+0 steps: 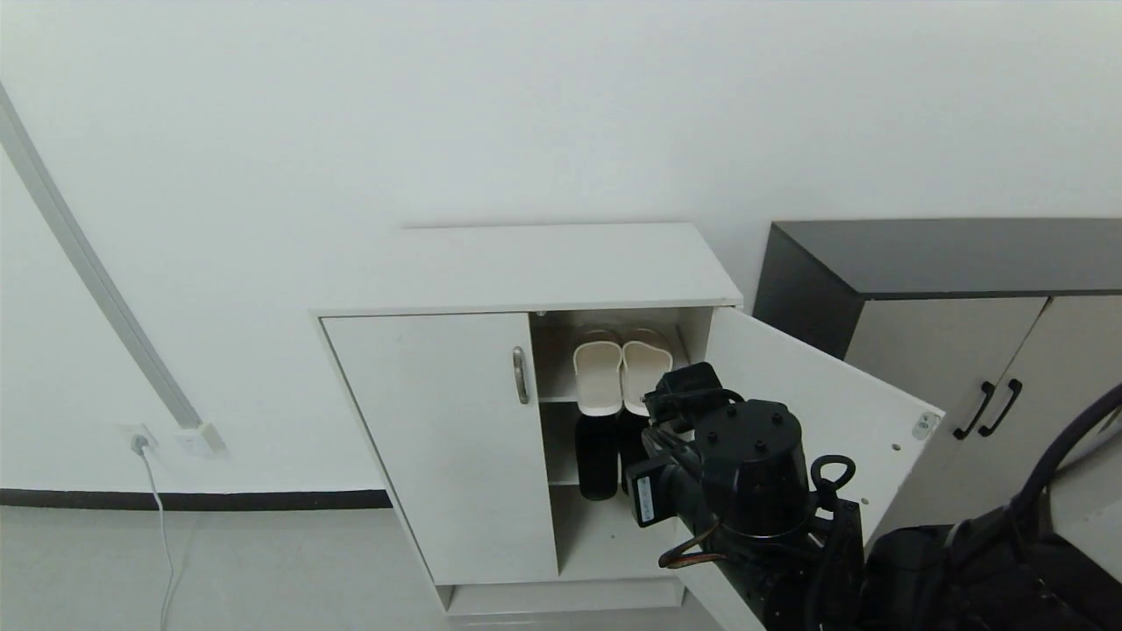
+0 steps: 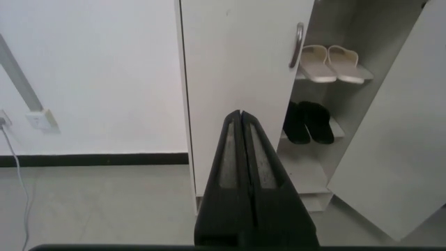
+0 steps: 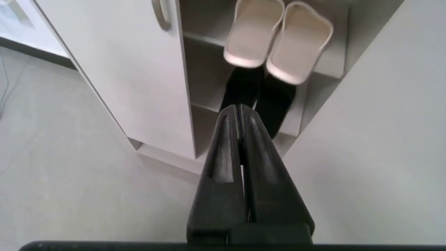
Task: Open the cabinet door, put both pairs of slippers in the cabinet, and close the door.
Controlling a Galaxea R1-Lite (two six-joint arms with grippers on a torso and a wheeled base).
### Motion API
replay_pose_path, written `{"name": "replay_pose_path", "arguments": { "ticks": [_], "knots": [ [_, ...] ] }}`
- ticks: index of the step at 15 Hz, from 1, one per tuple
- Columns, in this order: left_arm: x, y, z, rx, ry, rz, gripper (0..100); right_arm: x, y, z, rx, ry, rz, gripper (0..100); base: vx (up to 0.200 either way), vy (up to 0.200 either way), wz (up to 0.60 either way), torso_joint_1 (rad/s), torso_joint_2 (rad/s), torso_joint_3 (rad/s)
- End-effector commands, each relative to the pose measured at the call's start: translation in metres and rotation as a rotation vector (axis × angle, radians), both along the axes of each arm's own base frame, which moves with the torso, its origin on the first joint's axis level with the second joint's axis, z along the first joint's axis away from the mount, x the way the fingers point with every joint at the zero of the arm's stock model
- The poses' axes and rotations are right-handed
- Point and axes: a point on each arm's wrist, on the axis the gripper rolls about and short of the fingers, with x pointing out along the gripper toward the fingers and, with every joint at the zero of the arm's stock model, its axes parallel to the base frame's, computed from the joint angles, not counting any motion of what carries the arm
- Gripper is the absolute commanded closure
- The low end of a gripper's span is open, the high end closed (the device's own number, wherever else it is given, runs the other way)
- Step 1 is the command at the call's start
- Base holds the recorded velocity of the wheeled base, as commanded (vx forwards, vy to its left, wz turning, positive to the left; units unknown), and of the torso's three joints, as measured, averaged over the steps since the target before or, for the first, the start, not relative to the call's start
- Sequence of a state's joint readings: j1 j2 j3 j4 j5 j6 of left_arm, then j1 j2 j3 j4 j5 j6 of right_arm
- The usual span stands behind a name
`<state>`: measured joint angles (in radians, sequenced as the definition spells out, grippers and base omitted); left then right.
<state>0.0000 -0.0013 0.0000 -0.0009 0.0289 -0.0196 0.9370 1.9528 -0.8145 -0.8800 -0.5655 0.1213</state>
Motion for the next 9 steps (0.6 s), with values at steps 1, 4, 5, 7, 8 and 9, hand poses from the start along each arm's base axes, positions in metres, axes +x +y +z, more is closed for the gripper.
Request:
{"name": "replay_pose_path", "arguments": {
  "ticks": [1,4,5,7,8,9],
  "knots": [
    [0.0001,0.0,0.0001,0.0,0.001,0.0,100,-0.0001,0.0001,0.0001,0.001,0.0,0.001,100,0.0,0.0,0.0,0.222,-0.53,-0.32],
    [0.0001,0.0,0.0001,0.0,0.001,0.0,100,-0.0001,0.0001,-0.0008,-0.002,0.002,0.001,100,0.0,0.0,0.0,0.225,-0.54,-0.313],
    [0.0001,0.0,0.0001,0.0,0.001,0.0,100,-0.0002,-0.0001,-0.0003,-0.001,0.001,0.001,100,0.0,0.0,0.0,0.237,-0.56,-0.32],
    [0.0001,0.0,0.0001,0.0,0.001,0.0,100,-0.0002,-0.0001,-0.0003,-0.001,0.001,0.001,100,0.0,0.0,0.0,0.256,-0.58,-0.334],
    [0.0001,0.0,0.0001,0.0,0.001,0.0,100,-0.0002,-0.0002,-0.0004,-0.002,0.001,0.0,100,0.0,0.0,0.0,0.261,-0.59,-0.339],
    [0.0001,0.0,0.0001,0.0,0.001,0.0,100,-0.0002,-0.0001,-0.0003,-0.001,0.0,0.0,100,0.0,0.0,0.0,0.271,-0.62,-0.339]
  ]
}}
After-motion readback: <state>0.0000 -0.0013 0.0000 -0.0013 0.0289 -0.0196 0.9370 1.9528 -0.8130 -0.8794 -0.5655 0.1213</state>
